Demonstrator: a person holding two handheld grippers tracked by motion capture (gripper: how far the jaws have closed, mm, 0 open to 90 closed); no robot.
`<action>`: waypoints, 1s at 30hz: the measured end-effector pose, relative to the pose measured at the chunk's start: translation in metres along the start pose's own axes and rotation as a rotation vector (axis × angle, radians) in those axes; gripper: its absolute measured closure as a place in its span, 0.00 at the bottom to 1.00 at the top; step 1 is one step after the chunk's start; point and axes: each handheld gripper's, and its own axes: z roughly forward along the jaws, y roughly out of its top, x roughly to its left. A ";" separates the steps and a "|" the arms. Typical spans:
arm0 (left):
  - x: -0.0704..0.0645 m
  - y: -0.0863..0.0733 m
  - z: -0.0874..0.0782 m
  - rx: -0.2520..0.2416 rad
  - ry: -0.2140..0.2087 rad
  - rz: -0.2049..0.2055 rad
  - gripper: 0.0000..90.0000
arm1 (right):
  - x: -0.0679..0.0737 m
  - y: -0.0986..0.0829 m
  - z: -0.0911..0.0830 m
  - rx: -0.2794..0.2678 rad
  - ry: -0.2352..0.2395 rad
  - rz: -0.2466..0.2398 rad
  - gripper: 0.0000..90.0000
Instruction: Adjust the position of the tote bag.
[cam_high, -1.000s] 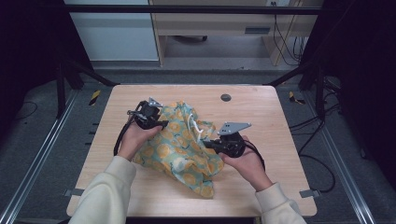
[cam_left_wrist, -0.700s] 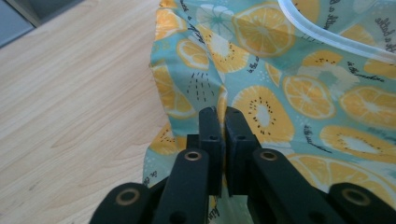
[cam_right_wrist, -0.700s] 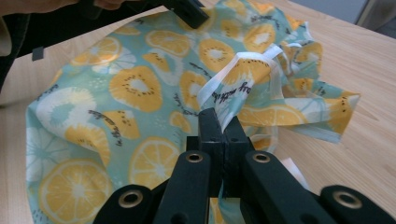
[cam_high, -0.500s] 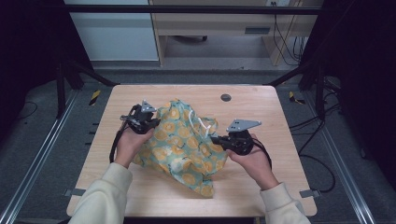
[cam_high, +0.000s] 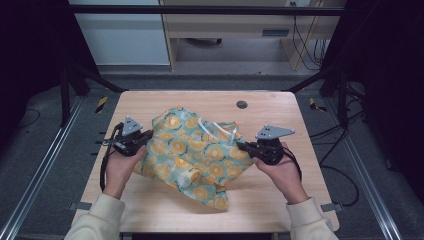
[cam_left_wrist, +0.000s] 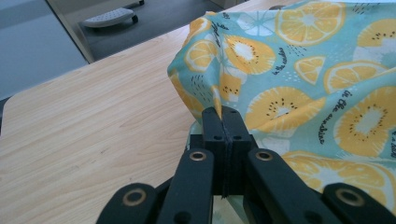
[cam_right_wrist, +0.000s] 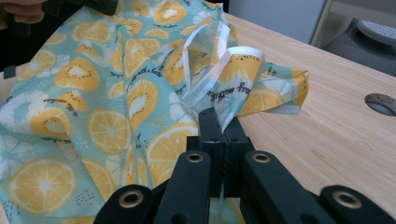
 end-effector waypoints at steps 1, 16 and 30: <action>0.000 -0.001 -0.002 -0.004 0.001 0.002 1.00 | 0.000 0.000 0.000 0.000 0.000 0.000 1.00; 0.003 -0.004 -0.016 -0.034 -0.003 0.006 1.00 | 0.002 0.002 -0.002 -0.020 -0.010 0.002 1.00; -0.001 -0.004 -0.034 -0.101 0.013 0.022 1.00 | 0.008 0.006 -0.011 -0.060 -0.021 -0.005 1.00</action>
